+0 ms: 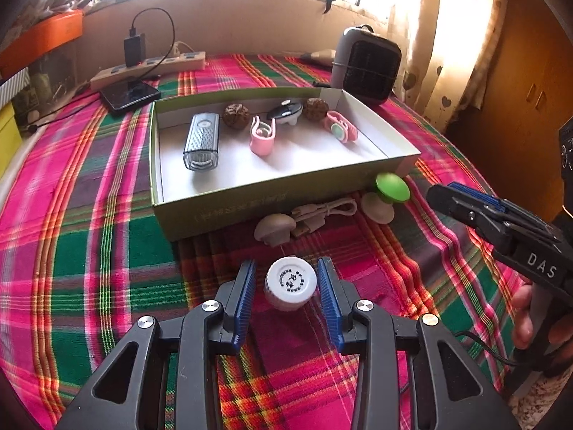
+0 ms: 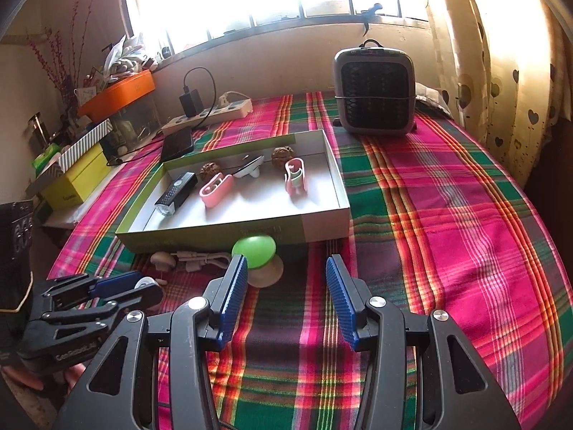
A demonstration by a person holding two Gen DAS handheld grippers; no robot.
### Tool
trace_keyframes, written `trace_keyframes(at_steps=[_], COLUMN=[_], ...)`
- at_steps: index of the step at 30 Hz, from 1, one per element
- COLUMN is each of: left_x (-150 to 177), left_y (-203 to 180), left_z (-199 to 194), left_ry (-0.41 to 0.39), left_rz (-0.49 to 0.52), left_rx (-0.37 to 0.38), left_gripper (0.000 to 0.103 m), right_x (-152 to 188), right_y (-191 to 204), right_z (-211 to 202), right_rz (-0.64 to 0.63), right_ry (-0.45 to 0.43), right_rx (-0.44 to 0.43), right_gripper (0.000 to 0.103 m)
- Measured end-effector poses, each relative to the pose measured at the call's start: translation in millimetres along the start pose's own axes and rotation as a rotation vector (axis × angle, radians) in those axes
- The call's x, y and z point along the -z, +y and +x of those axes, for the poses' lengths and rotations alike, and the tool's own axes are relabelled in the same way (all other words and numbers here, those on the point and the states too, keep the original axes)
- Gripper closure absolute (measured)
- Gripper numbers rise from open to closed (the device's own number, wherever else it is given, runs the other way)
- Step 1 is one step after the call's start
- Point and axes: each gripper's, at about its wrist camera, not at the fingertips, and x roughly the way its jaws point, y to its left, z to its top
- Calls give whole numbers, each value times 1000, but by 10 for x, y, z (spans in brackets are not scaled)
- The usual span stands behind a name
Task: Organize objects
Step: 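Withdraw both tools and grasp the white round container with the left tool, then hold the white container in the left tool while the right tool moves toward the white mushroom object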
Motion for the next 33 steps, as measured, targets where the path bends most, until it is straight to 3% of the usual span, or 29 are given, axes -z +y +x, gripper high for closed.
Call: trace_keyframes(at_steps=[15, 27, 33], left_x=[2, 42, 39], left_y=[240, 398, 461], left_z=[-38, -95, -109], left_ry=[-18, -24, -25], left_rz=[-55, -74, -81], left_rx=[-40, -49, -39], left_gripper=[76, 76, 76], right_x=[-6, 25, 16], right_y=[157, 593, 650], right_z=[-57, 212, 325], right_rz=[-28, -171, -147], right_ry=[-23, 70, 107], right_rx=[-34, -121, -173], right_gripper=[56, 56, 56])
